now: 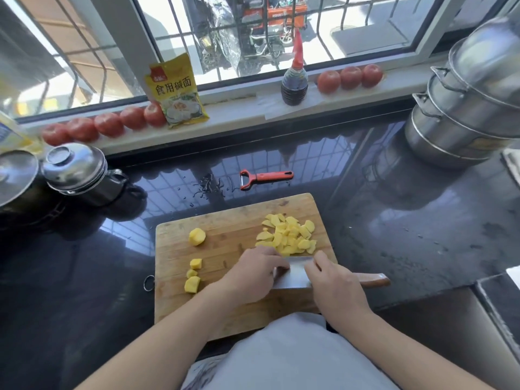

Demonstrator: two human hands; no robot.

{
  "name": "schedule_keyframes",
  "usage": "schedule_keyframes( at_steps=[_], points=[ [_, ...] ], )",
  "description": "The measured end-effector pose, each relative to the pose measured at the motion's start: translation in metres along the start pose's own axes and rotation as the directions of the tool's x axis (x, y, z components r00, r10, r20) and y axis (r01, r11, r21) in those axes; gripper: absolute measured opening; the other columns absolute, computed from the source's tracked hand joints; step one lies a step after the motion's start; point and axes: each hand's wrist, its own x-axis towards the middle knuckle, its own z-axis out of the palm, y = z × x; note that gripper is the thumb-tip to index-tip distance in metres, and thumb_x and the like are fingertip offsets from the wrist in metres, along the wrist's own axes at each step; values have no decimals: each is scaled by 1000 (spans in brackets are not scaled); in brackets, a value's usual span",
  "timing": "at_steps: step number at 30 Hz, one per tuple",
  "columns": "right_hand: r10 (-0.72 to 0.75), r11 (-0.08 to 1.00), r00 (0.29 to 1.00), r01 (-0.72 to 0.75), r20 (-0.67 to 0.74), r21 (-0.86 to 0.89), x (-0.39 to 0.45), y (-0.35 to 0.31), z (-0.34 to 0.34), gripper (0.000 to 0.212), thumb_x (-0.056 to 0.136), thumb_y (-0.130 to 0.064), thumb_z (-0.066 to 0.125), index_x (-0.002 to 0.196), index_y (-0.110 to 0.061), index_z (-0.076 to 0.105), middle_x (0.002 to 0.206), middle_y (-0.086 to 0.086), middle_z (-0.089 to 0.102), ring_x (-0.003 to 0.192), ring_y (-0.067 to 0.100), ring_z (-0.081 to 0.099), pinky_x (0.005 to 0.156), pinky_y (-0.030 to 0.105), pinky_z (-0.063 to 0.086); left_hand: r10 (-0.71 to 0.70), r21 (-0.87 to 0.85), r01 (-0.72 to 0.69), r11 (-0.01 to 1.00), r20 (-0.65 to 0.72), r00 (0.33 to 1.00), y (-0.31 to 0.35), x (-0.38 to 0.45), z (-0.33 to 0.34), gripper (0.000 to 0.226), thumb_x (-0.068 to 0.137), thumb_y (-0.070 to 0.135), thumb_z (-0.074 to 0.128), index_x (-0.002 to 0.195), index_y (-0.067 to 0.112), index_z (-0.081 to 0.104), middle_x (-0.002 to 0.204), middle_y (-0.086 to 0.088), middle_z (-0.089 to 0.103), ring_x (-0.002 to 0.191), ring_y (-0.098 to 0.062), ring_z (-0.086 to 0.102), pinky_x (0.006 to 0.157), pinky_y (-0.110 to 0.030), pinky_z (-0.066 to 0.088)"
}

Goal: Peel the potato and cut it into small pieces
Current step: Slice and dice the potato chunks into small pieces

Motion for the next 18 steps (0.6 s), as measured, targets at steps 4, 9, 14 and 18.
schedule_keyframes(
  at_steps=[4, 9, 14, 18],
  points=[
    [24, 999, 996, -27, 81, 43, -6, -5, 0, 44, 45, 12, 76, 69, -14, 50, 70, 4, 45, 43, 19, 40, 40, 30, 30, -171, -25, 170, 985, -182, 968, -19, 9, -13, 57, 95, -1, 44, 144, 24, 59, 148, 0, 57, 137, -25, 47, 114, -43, 40],
    [153, 967, 969, -187, 196, 172, -16, -6, -1, 39, 63, 9, 70, 73, -18, 44, 75, -2, 41, 47, 18, 28, 41, 27, 25, -381, 94, 440, 893, -361, 851, -111, -13, -52, 46, 99, 18, 59, 144, 23, 56, 141, -6, 54, 129, -28, 45, 108, -40, 40],
    [113, 952, 926, -204, 359, 226, -21, -12, 6, 18, 84, -5, 56, 87, -22, 58, 83, -5, 38, 50, 24, 44, 44, 39, 41, -399, 129, 416, 900, -136, 907, -148, -27, -47, 36, 98, 20, 66, 134, 23, 66, 132, -1, 53, 120, -25, 55, 102, -37, 47],
    [99, 936, 896, -232, 433, 265, -14, -22, 10, 16, 95, -16, 48, 96, -22, 63, 85, -5, 37, 58, 23, 47, 53, 41, 46, -531, -259, 478, 839, -202, 823, -125, -33, -48, 19, 98, 21, 64, 114, 20, 73, 102, -2, 69, 90, -21, 65, 76, -32, 52]
  ],
)
